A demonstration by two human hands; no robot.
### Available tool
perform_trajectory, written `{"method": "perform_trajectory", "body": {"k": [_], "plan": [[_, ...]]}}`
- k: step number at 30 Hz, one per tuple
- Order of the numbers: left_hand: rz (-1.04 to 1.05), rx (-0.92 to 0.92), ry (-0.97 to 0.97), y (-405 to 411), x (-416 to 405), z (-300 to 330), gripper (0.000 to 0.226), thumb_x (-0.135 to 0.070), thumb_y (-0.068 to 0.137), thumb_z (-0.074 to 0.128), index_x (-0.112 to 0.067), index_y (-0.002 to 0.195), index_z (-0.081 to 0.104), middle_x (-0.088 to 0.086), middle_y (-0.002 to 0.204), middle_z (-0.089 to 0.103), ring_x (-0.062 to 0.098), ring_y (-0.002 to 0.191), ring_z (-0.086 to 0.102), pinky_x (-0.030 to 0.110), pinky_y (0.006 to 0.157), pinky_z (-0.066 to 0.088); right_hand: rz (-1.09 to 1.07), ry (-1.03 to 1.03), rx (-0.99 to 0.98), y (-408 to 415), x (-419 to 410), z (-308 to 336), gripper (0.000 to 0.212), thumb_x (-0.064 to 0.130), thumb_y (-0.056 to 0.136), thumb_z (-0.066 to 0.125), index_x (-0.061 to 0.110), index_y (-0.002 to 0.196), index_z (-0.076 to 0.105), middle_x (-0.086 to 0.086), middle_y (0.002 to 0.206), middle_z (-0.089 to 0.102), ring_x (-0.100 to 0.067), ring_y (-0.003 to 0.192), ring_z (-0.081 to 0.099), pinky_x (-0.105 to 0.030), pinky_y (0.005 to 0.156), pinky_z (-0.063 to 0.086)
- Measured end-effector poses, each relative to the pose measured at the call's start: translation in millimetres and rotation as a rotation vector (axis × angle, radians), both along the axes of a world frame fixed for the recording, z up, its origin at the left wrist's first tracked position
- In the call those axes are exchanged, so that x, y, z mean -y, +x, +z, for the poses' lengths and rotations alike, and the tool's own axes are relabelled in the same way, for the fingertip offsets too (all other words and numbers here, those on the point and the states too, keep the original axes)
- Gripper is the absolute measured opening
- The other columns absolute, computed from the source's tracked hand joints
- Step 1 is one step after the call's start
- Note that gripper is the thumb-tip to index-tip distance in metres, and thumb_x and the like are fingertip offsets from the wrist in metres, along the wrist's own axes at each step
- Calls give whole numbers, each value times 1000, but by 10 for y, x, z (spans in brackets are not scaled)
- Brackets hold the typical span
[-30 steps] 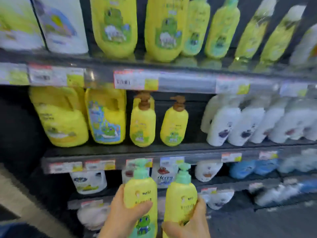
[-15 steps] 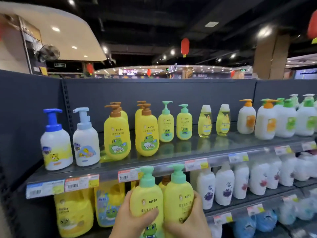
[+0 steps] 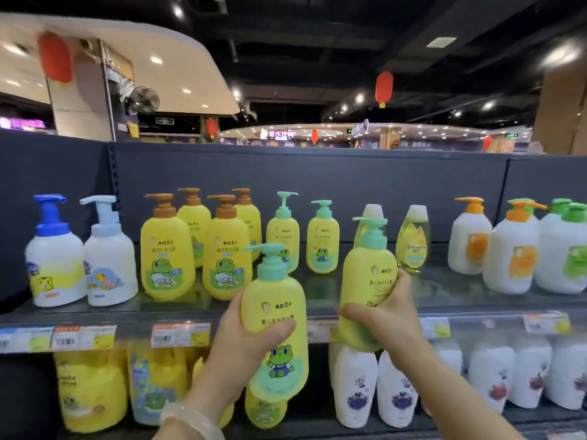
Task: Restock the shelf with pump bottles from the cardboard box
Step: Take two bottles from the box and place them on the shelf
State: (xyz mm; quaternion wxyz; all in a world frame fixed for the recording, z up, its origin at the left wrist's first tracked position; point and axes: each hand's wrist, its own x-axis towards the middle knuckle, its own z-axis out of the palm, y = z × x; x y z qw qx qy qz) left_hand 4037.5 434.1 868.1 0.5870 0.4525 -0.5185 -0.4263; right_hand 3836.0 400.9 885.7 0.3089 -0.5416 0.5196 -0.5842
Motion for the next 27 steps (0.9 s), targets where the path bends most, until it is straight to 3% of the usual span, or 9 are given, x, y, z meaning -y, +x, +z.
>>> {"method": "perform_trajectory", "body": {"k": [4, 10, 13, 18, 27], "plan": [[71, -48, 22, -426, 167, 71, 49, -17, 55, 82, -29, 95, 58, 3, 83, 74, 27, 81, 72, 49, 72, 58, 13, -57, -39, -325, 467, 218, 92, 10, 60, 85, 18, 130, 27, 0, 112, 45, -20, 100, 47, -32, 80, 40], [179, -46, 2, -670, 248, 259, 54, -19, 50, 79, -21, 100, 59, 7, 87, 73, 25, 77, 73, 42, 62, 59, 54, -102, -45, -293, 1098, 187, 107, 13, 51, 88, 18, 135, 22, -5, 127, 44, -26, 118, 47, -45, 102, 42], [220, -39, -28, -654, 256, 316, 48, -13, 56, 82, -23, 97, 59, 4, 81, 74, 20, 70, 73, 34, 56, 57, 69, -92, -59, -130, 1233, 97, 102, 14, 51, 87, 17, 131, 25, -5, 125, 44, -27, 118, 45, -44, 103, 41], [258, -17, -53, -575, 313, 298, 64, -32, 36, 81, -28, 96, 59, -2, 83, 74, 18, 74, 73, 33, 59, 57, 26, -74, -77, 58, 1294, -6, 97, 12, 53, 86, 13, 131, 28, -7, 125, 40, -26, 117, 40, -39, 99, 39], [258, -14, -77, -531, 714, 341, 45, -6, 65, 82, -22, 97, 56, 7, 89, 71, 22, 74, 72, 37, 59, 58, 56, -63, -145, 126, 1267, -190, 110, 21, 56, 87, 19, 141, 17, 0, 123, 33, -19, 121, 35, -34, 103, 37]]}}
